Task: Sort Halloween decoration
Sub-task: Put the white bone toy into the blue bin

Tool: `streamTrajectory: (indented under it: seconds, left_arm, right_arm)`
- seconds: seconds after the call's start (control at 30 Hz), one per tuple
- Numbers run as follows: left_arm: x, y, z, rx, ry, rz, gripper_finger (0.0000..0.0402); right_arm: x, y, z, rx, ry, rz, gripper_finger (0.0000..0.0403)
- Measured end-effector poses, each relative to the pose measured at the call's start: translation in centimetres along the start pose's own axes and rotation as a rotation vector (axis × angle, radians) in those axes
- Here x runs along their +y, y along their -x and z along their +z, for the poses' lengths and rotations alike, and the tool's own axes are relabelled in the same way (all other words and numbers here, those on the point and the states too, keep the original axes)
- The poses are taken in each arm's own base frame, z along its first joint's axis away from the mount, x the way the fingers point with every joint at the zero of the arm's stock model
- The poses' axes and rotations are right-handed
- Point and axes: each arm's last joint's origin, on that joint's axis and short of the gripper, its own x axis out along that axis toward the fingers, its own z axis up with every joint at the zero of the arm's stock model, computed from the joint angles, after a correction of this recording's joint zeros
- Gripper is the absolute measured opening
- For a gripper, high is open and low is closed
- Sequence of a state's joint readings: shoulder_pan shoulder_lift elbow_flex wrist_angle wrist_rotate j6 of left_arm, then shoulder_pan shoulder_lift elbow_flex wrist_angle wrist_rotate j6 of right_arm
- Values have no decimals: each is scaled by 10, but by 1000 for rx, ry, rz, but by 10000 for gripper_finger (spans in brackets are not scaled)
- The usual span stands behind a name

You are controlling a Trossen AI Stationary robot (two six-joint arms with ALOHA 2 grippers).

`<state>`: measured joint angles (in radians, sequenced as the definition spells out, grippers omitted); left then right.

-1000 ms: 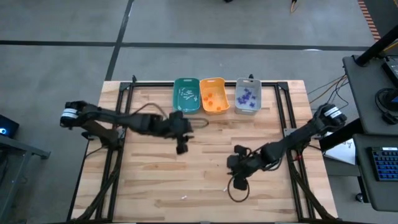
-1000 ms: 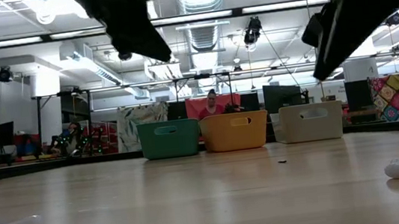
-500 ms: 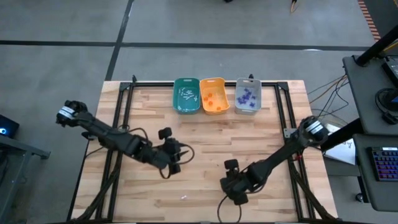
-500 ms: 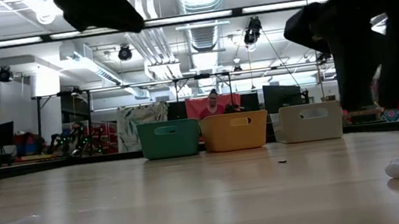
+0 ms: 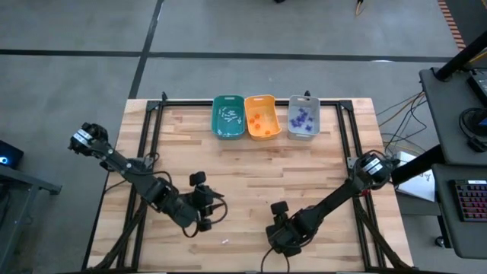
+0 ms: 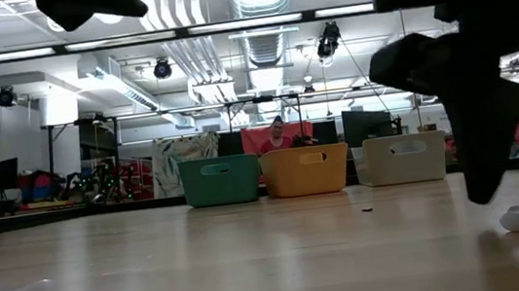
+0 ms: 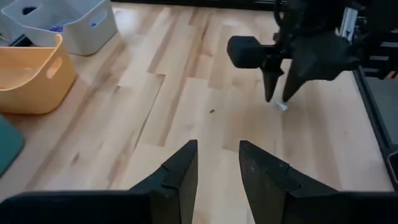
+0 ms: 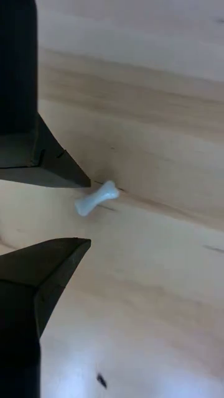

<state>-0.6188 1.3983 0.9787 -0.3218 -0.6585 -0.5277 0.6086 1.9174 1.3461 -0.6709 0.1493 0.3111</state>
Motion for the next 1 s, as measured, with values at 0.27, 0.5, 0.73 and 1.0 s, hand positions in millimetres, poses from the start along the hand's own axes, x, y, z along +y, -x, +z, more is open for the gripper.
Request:
streamTrajectory:
  seconds: [0.27,0.5,0.73,1.0]
  left_arm:
    - [-8,3,-6,1,-12,-11,100]
    - [-7,3,-5,-24,-13,30,100]
    - [-7,3,-5,-27,-16,35,100]
    - [-7,3,-5,-27,-16,35,100]
  right_arm:
    - [3,-19,-3,39,28,-11,130]
    - [3,-20,-2,33,42,-9,127]
    - [2,-21,-2,37,38,4,123]
    - [0,-22,-1,46,31,40,73]
